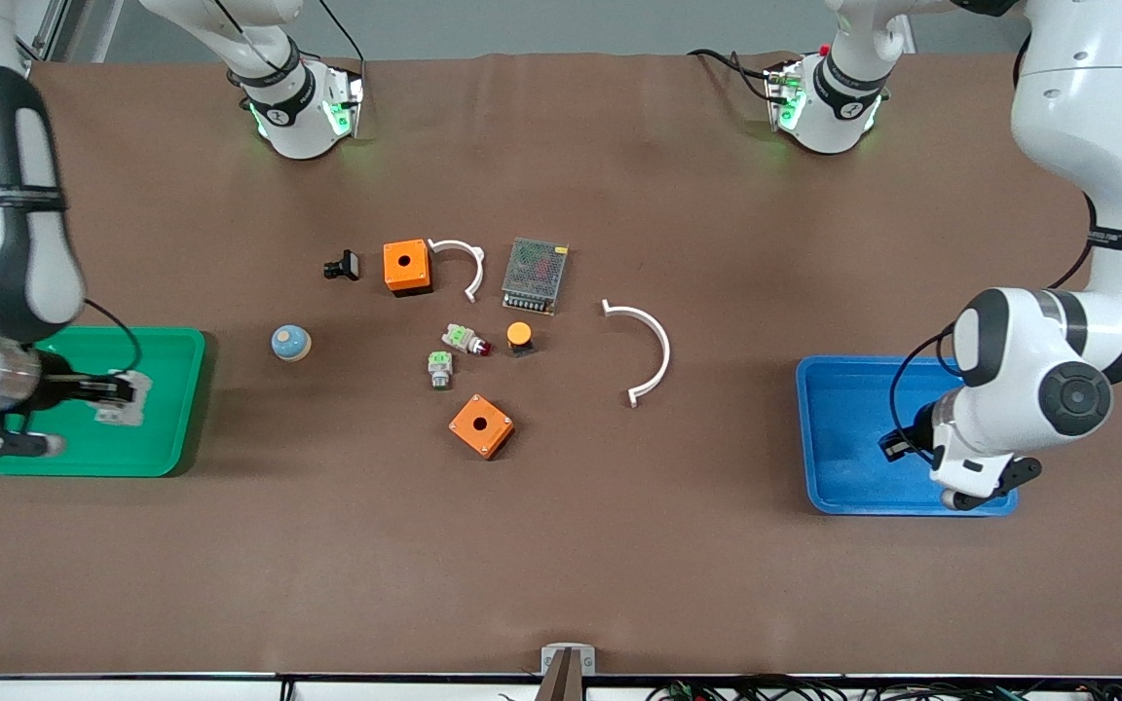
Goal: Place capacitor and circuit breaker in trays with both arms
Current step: 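Carry the capacitor over the blue tray while the right gripper carries the breaker, then release the capacitor into the blue tray while the right gripper releases the breaker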
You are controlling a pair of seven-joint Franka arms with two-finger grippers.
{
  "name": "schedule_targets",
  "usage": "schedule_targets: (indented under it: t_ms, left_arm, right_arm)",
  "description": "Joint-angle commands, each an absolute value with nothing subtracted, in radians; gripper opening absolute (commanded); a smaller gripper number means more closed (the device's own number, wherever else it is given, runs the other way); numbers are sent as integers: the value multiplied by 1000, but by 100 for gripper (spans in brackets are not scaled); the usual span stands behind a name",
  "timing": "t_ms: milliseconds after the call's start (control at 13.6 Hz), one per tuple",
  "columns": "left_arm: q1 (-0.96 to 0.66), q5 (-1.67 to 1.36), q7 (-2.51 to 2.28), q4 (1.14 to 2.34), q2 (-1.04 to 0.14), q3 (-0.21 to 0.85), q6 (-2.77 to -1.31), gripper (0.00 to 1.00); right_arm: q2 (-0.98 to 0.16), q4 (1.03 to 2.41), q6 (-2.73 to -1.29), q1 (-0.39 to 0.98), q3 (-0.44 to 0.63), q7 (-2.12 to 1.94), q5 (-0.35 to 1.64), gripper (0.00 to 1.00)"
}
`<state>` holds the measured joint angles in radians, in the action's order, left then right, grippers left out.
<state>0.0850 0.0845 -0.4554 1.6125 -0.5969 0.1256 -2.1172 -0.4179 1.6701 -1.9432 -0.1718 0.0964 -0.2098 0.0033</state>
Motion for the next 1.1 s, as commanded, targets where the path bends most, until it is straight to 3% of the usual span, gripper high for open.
schedule_targets:
  t_ms: [0,440,587,733,807,880,953,1027]
  left_arm:
    - [144,97,-338,1658,-586,137,-2152,0]
    - [232,97,-106,1718,-633,137,-2278,1]
    - [232,97,-100,1713,-646,137,-2278,9]
    - [224,95,-100,1709,-646,137,-2278,48]
    - [224,95,-101,1707,-644,137,-2278,78]
    - [224,95,-101,1706,-638,138,-2278,100]
    - [219,95,-103,1700,-634,138,-2276,100]
    - [216,95,-116,1684,-626,143,-2270,100]
  right_arm:
    - [-483,1640,-1991,-277,74,-285,-11,17]
    - [-598,1666,-2158,-371,74,-374,-11,17]
    - [-627,1667,-2192,-374,74,-402,-9,19]
    - [-635,1692,-2232,-387,72,-403,-9,19]
    - [-637,1698,-2241,-388,72,-405,-9,21]
    - [-637,1701,-2241,-388,72,-405,-9,22]
    - [-637,1703,-2241,-388,72,-405,-8,25]
    - [-637,1704,-2240,-387,72,-405,-8,36]
